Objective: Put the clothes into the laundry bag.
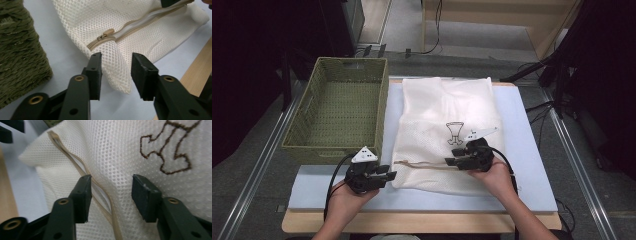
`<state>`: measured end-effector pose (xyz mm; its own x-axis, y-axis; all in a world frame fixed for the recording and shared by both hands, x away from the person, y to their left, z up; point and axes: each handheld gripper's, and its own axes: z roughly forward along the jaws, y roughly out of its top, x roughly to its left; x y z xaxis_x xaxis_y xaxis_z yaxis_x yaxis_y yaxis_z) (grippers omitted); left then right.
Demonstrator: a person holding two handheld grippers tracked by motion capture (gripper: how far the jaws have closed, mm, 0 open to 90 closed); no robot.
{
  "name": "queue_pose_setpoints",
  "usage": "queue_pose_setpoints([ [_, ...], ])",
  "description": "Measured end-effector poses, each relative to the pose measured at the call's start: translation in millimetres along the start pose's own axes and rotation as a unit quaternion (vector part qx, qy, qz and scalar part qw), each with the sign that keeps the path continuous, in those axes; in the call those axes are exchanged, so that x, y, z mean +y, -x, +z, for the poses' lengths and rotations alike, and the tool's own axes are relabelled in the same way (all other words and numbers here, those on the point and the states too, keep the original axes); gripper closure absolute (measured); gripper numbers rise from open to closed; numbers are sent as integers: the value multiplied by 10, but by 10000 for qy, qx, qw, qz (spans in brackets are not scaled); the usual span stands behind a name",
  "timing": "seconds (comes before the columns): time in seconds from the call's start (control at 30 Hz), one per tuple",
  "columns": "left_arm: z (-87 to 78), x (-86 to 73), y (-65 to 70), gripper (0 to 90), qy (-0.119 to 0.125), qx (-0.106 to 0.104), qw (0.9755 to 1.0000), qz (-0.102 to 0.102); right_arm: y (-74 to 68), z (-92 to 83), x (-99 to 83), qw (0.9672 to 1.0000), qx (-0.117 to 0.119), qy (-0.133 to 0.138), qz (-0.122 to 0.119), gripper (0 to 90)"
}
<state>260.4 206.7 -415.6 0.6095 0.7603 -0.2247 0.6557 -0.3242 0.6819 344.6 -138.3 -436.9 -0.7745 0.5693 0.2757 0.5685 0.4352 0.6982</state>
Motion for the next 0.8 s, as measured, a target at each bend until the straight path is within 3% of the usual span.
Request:
queue_pose_setpoints([
  [0.27,16,-10,5,458,63,79,9999,-27,-157,-81,87,9994,93,188,-272,444],
  [0.43,10,-13,11,446,130,63,9999,-53,-255,-116,132,9987,62,269,-435,446],
  [0.8,9,-4,3,417,210,-29,9996,-168,-349,-66,170,9984,96,201,-516,446],
])
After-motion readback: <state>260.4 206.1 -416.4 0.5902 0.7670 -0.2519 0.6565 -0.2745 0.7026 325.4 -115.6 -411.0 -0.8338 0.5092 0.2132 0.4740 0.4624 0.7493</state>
